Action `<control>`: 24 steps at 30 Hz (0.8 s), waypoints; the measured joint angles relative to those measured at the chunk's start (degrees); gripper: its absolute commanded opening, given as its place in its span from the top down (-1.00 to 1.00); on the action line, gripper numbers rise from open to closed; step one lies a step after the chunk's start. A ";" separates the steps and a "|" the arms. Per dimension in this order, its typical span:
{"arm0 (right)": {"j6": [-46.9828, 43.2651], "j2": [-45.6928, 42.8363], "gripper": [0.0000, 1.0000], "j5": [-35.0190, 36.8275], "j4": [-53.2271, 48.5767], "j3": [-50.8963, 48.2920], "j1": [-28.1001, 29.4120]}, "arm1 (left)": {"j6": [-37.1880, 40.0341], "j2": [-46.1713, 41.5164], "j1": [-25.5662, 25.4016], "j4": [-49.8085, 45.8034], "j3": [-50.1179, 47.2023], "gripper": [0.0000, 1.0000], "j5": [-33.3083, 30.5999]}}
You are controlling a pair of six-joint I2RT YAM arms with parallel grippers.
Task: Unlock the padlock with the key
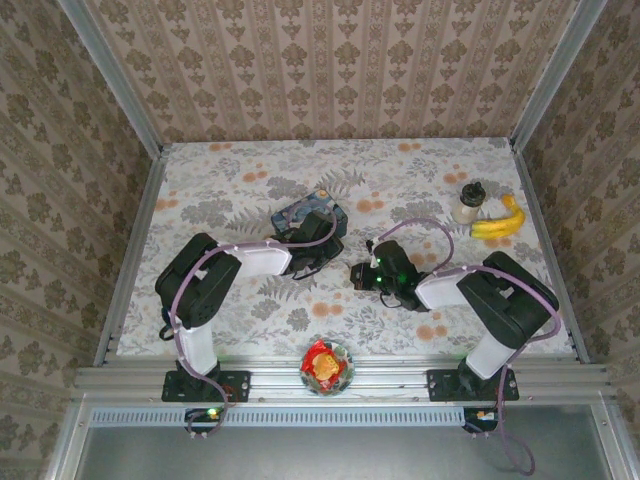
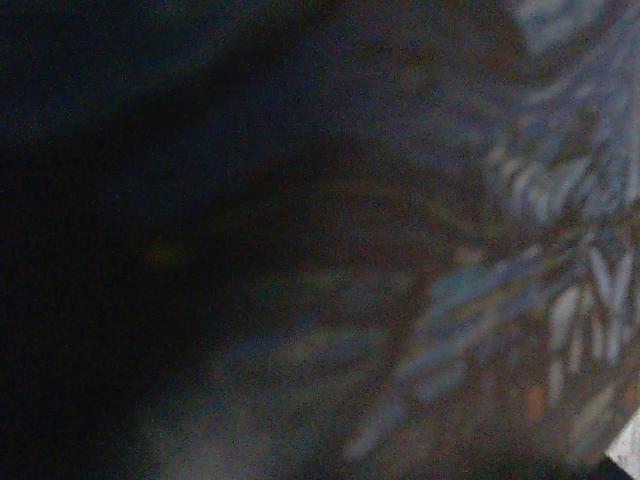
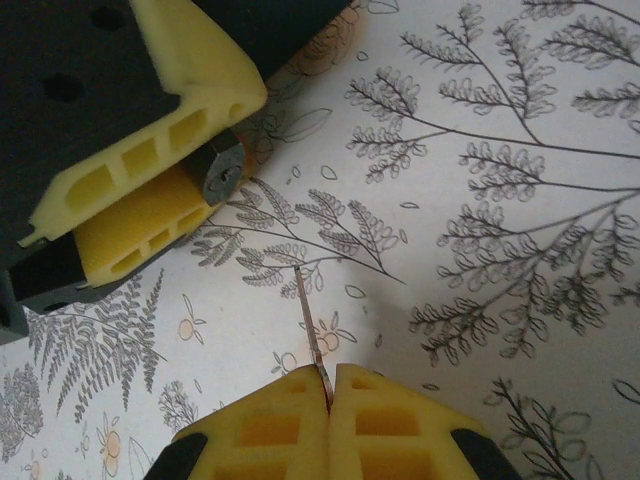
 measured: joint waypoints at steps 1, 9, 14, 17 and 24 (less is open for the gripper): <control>0.22 0.28 1.00 0.11 0.63 0.00 0.11 | 0.00 0.00 0.00 0.11 -0.02 0.68 0.15; 0.42 2.36 1.00 0.31 3.48 0.55 0.26 | -0.13 0.02 0.00 0.85 -0.04 0.68 1.31; 0.42 3.23 1.00 0.31 3.65 1.57 0.26 | -0.13 0.02 0.00 0.90 -0.04 0.68 1.68; 0.42 3.45 1.00 0.31 3.65 1.97 0.26 | -0.13 0.02 0.00 1.05 -0.07 0.68 1.81; 0.39 3.67 1.00 0.31 3.65 2.91 0.26 | -0.11 0.07 0.00 1.57 -0.24 0.68 2.29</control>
